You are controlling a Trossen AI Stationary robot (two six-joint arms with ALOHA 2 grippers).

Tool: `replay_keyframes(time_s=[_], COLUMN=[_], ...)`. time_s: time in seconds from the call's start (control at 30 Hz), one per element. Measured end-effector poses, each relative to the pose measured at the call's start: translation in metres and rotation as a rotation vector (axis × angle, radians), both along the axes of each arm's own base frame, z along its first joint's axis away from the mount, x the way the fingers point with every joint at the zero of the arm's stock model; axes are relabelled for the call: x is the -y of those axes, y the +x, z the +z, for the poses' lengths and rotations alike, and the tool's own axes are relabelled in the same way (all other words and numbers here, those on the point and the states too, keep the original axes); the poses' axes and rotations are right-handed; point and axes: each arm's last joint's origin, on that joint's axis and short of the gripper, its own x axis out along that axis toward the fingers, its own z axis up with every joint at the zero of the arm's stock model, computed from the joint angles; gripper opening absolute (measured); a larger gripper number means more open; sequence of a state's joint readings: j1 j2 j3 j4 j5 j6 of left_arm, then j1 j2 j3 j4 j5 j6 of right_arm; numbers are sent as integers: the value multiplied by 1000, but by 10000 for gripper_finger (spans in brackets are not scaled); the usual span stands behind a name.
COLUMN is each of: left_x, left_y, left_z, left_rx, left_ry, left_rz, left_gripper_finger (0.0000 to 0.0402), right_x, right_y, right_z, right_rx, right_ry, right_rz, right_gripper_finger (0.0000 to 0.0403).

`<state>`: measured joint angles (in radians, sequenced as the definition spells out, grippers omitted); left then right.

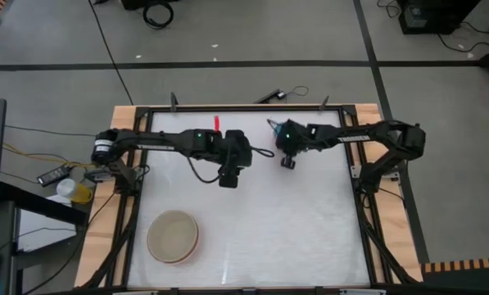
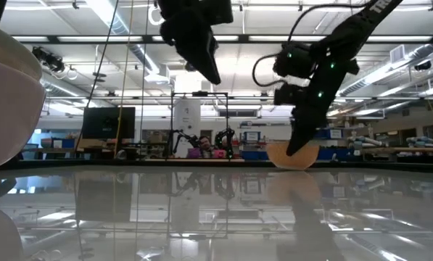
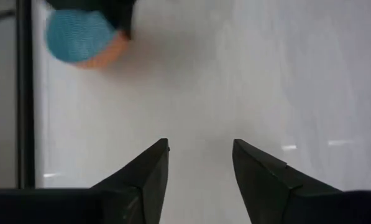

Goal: Nest bowls inside each other
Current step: Stack the blue bowl into the gray bowl

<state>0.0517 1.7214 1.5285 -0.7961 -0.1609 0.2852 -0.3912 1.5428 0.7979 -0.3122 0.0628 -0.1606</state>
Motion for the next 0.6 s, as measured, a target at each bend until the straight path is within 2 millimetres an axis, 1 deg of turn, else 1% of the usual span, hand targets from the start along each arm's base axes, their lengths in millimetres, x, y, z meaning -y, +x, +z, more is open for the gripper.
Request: replay_keyframes(time_s=[0.13,0.23,0.37,0.47,0.6], left_x=[-2,5,21,33,44], left_y=[7,17,29,37,46], left_z=[-7,-12,-26,-39,-58], left_rx=[1,37,31,10,-21], left_ry=[-36,-49,-6,21,37], left_rz=[-47,-129,-251,-323,-377], left_gripper_finger=[163,157,156,156,156], right_x=[-35,-64,-96,-116,-137], right_y=[8,15,21,23,23], right_z=[10,17,19,19,20], right_rx=[65,126,147,151,157], right_ry=[119,176,164,119,62], right_rz=[214,361,480,532,581], right_gripper_finger=[21,21,21,21,21])
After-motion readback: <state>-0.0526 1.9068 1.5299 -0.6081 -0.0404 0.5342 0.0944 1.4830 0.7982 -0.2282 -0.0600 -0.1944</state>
